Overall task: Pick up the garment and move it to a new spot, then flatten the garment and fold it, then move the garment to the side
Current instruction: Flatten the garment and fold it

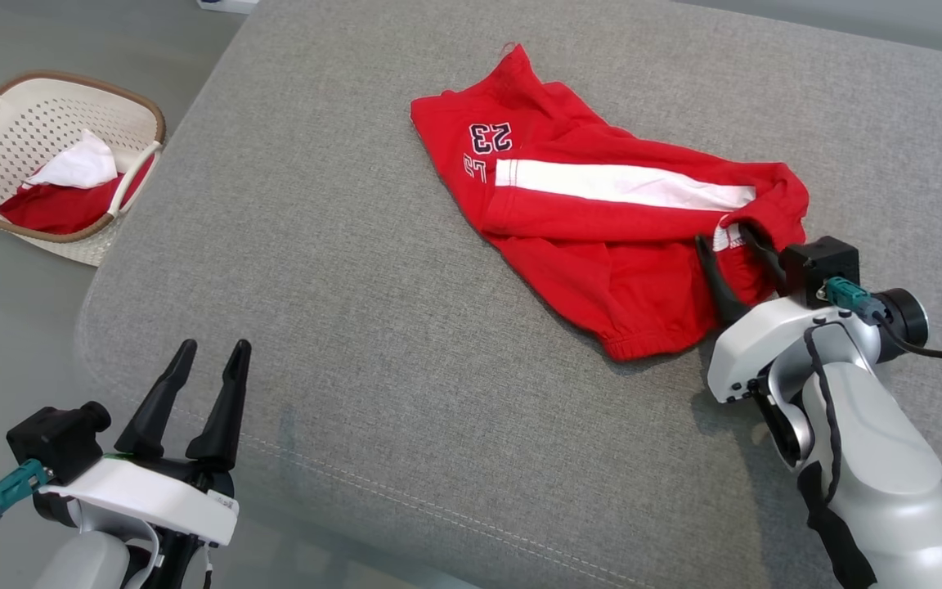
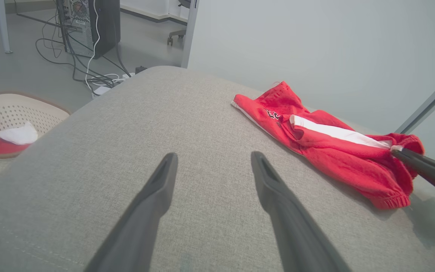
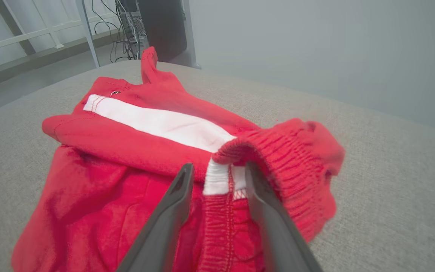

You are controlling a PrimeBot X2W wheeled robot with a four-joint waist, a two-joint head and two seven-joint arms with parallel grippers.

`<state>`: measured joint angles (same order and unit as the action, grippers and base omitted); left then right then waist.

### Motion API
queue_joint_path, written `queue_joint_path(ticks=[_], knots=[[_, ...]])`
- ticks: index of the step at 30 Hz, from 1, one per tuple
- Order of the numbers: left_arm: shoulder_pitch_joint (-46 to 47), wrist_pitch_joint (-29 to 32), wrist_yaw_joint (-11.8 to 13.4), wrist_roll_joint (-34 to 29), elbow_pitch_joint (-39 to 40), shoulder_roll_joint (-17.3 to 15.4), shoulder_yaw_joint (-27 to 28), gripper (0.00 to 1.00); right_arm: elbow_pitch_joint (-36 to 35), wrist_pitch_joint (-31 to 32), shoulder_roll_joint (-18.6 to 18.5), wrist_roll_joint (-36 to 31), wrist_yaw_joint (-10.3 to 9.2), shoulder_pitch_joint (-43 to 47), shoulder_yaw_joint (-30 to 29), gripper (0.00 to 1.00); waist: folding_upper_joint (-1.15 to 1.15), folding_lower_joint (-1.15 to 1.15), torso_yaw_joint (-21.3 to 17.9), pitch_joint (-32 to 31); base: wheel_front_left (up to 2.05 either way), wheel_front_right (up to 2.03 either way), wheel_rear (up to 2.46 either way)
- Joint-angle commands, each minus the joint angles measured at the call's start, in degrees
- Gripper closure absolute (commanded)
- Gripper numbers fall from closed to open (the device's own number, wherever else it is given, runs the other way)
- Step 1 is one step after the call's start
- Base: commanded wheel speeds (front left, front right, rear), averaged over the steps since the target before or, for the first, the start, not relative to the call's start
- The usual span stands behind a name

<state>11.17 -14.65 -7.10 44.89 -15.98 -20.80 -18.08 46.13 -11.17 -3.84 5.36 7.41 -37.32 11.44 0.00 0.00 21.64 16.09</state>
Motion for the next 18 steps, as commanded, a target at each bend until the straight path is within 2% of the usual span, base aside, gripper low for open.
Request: queue_joint_path(ticks=[1,3,4,6,7,12,18], knots=[[2.89,-0.35,-0.38,0.01,0.84,-1.76,1.99,0.00,-1.96,0.25,0.96,-0.65,0.08,-0.80,0.76,0.36,0.00,0.00,0.14,-0.02,0.00,0.00,0.00],[2.95,-0.35,-0.38,0.23,0.78,-1.49,1.74,0.00,-2.61,1.35,0.96,-1.67,0.08,-0.70,-0.05,0.57,0.00,0.00,0.47,-0.02,0.00,0.00,0.00],[2.95,-0.35,-0.38,0.39,0.69,-1.39,1.67,0.00,-2.72,1.83,0.96,-2.16,0.08,-0.66,-0.54,0.63,0.00,0.00,0.60,-0.05,0.00,0.00,0.00],[2.94,-0.35,-0.38,0.55,0.60,-1.34,1.51,0.00,-2.96,2.70,0.96,-2.87,0.08,-0.51,-1.42,0.90,0.00,0.00,0.84,-0.12,0.00,0.00,0.00],[2.94,-0.35,-0.38,0.57,0.54,-1.33,1.46,0.00,-3.02,3.10,0.96,-2.99,0.08,-0.36,-1.96,1.00,0.00,0.00,0.91,-0.17,0.00,0.00,0.00],[2.47,-0.35,-0.38,0.27,0.38,-1.33,2.07,0.00,-4.72,0.72,0.96,0.44,0.08,0.55,-2.97,1.00,0.00,0.00,-0.09,-1.25,0.00,0.00,0.00],[0.97,-0.35,-0.38,-0.89,1.35,-1.13,3.25,0.00,-9.86,-1.20,0.96,7.94,0.08,4.92,-3.56,1.00,0.00,0.00,-5.04,-3.18,0.00,0.00,0.00]])
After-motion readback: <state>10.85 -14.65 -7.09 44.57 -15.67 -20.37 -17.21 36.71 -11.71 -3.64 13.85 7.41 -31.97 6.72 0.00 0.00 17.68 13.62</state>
